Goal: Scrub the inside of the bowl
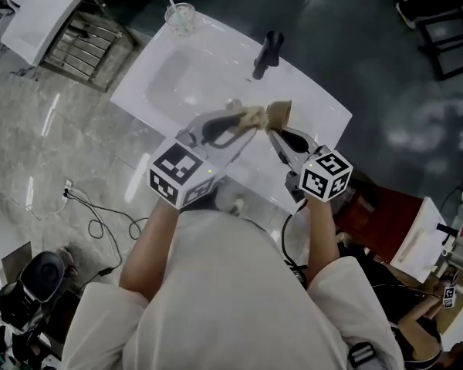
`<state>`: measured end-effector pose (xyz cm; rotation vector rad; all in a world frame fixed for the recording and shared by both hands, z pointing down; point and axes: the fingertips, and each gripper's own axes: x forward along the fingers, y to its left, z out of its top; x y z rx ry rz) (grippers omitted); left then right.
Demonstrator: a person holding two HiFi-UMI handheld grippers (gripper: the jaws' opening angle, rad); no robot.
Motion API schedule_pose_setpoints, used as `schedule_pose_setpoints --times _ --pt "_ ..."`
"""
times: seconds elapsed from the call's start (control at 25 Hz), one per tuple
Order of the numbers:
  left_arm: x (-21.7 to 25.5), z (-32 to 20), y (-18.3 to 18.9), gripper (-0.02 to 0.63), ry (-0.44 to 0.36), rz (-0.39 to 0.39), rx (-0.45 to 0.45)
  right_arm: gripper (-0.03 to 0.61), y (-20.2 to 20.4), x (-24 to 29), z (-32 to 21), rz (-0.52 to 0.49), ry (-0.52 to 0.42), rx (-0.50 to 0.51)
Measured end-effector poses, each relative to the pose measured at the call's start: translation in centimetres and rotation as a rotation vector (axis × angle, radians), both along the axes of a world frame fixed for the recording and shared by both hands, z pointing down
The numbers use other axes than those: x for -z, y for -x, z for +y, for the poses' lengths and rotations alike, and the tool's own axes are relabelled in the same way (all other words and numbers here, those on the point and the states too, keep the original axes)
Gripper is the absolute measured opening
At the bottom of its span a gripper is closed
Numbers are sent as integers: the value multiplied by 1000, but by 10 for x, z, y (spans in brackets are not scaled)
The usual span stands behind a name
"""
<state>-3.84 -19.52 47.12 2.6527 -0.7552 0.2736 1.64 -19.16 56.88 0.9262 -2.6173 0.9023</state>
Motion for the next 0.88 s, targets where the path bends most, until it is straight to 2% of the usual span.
schedule_pose_setpoints --times 0.16,0.28,0.44,0.6,0.68,0.88 --pt "41 21 -51 103 -70 -11 -164 15 -27 56 18 -35 -167 -36" --pt "66 42 -86 104 -131 -52 -263 15 -41 89 40 -26 -262 -32" --pt "95 60 -124 106 -213 -97 -356 15 -70 119 67 28 -336 -8" --pt "118 67 -147 106 -268 -108 -422 20 -83 148 100 25 -394 58" --pt "125 69 -153 104 -269 -91 -441 21 -85 160 119 -3 -415 105" --pt "133 75 -152 104 -209 -13 -495 20 -90 184 152 -124 -433 207"
